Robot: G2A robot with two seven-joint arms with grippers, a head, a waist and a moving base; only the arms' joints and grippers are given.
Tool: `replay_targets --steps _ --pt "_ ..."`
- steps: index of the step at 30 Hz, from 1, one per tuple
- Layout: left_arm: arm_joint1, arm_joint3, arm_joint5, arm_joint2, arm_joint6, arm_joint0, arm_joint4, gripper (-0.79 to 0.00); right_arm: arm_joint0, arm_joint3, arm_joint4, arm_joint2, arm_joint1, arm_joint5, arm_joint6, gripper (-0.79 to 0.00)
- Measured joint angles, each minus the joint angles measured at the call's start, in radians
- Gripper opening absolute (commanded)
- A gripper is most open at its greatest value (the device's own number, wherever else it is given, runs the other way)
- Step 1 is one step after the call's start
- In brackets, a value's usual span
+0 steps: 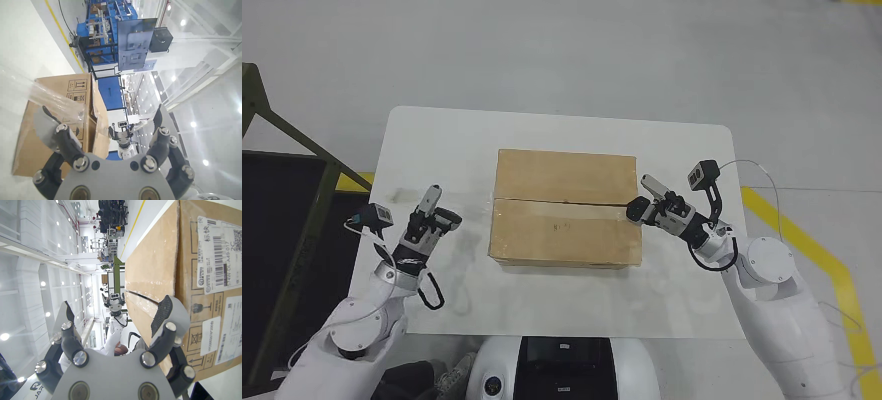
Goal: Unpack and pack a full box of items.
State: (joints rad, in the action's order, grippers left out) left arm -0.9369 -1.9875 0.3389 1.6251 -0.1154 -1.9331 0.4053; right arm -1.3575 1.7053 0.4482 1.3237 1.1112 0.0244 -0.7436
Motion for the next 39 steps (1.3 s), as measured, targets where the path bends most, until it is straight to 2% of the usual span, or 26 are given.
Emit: replay_targets --steps 10,16,23,30,35,36,37,39 --pt "-0.024 0.064 0.025 -0.077 0.054 -0.042 -0.047 0.0 0.0 0.0 0.0 0.0 0.0 0.0 0.0 0.0" --pt "-0.041 0.111 0.066 -0.128 0.107 -0.029 -0.076 0.0 0.0 0.0 0.0 0.0 0.0 0.0 0.0 0.0" --pt "-0.063 0.177 0.106 -0.18 0.159 0.058 -0.059 0.0 0.0 0.0 0.0 0.0 0.0 0.0 0.0 0.0" --pt "-0.083 0.248 0.077 -0.228 0.156 0.161 -0.034 0.0 0.0 0.0 0.0 0.0 0.0 0.0 0.0 0.0" --pt "-0.094 0.266 0.081 -0.241 0.165 0.194 -0.026 0.0 0.0 0.0 0.0 0.0 0.0 0.0 0.0 0.0" --pt "-0.097 0.271 0.082 -0.243 0.169 0.201 -0.027 -0.009 0.0 0.0 0.0 0.0 0.0 0.0 0.0 0.0" --pt "-0.099 0.275 0.083 -0.245 0.171 0.205 -0.029 -0.052 0.0 0.0 0.0 0.0 0.0 0.0 0.0 0.0" --pt "-0.104 0.286 0.086 -0.248 0.181 0.215 -0.031 -0.172 0.0 0.0 0.0 0.0 0.0 0.0 0.0 0.0"
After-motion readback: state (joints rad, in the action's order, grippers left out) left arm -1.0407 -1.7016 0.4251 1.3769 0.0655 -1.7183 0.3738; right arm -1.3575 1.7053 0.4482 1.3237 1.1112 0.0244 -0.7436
